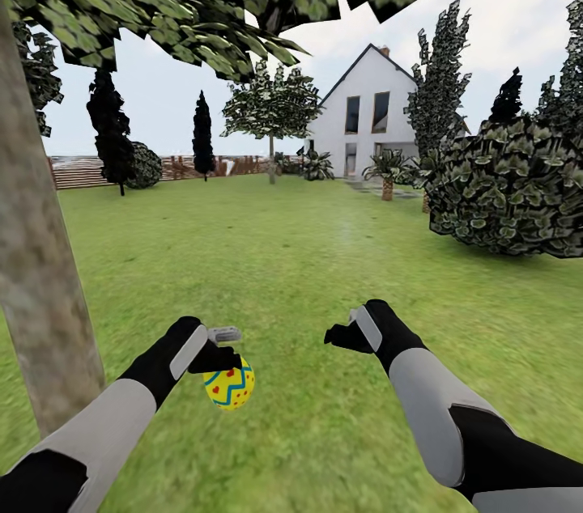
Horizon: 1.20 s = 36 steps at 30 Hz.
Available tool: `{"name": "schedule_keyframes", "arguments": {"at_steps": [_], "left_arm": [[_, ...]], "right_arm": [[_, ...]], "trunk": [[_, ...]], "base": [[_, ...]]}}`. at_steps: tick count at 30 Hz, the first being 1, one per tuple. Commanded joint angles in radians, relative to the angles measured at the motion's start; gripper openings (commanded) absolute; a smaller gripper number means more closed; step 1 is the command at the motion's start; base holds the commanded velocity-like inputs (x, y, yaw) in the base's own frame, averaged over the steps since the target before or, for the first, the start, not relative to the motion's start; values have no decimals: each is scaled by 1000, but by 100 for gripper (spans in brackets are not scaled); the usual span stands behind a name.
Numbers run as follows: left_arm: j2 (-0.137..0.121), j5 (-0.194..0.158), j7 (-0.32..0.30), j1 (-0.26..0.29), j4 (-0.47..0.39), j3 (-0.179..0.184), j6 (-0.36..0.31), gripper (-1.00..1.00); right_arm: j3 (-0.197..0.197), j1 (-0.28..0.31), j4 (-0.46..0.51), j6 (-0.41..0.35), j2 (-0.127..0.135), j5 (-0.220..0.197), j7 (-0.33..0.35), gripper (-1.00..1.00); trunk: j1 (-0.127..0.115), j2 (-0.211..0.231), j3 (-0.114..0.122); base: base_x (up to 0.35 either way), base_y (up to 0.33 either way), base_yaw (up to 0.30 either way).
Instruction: Take the three Easter eggs out of the wicker basket on the lawn in the garden, then place them on the lawn next to a single tree (choose any tree) so that all three eggs are next to the same tree and none are left in the basket.
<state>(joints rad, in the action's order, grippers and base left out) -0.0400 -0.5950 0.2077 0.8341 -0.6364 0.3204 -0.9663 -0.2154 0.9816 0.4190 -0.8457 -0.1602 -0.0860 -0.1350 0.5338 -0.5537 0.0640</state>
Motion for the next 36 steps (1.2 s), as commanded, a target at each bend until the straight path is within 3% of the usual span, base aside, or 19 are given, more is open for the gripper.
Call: {"name": "schedule_keyframes", "arguments": {"at_steps": [1,10,22,36], "left_arm": [[-2,-11,9,0,-1,6,-2,-100],[-2,-11,12,0,0,6,0,-100],[-3,-14,9,0,-2,5,10,-100],[-4,-13,9,0,0,6,19,-100]], "right_arm": [[-4,0,1,-3,-1,-9,-9,100],[-5,0,1,-3,-1,-9,-9,100],[-6,0,1,-3,-1,-9,-9,100],[-5,0,2,-1,-1,-9,-9,100]], "trunk": [[1,0,0],[1,0,0],[1,0,0],[54,-98,-44]], "base": [[213,78,0],[273,46,0],[18,1,0],[0,0,0]]}}
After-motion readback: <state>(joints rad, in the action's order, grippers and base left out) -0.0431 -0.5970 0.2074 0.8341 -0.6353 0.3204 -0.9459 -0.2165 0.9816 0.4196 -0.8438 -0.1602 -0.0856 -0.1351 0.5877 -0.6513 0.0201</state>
